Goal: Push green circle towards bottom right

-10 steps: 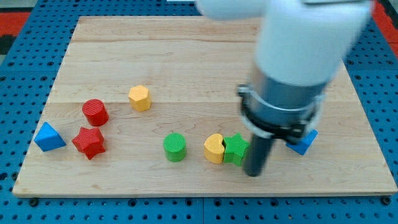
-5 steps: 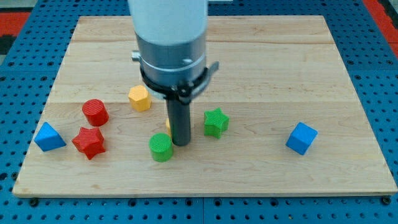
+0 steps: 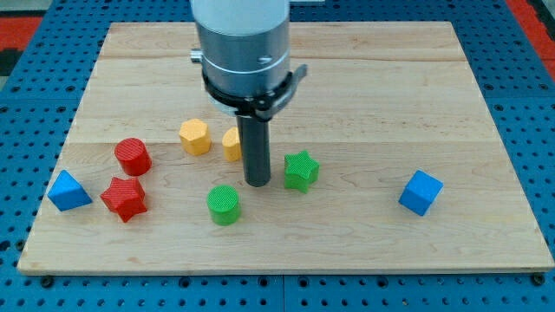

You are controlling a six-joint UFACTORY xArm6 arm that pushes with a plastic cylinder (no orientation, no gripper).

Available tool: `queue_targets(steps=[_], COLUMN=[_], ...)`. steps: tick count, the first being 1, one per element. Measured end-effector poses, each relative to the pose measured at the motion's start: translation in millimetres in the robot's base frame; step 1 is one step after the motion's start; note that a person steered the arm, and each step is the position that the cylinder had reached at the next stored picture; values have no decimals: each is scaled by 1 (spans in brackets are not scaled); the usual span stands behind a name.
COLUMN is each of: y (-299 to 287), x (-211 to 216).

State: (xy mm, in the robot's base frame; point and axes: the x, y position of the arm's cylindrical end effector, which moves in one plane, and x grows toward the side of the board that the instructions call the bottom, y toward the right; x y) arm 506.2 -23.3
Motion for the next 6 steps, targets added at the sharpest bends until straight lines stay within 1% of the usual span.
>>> queue_targets(steps=[1,2,3,4,5,6], y=[-14,-50,-91,-84,7,66], x=[-12,-4,15,38,48,49])
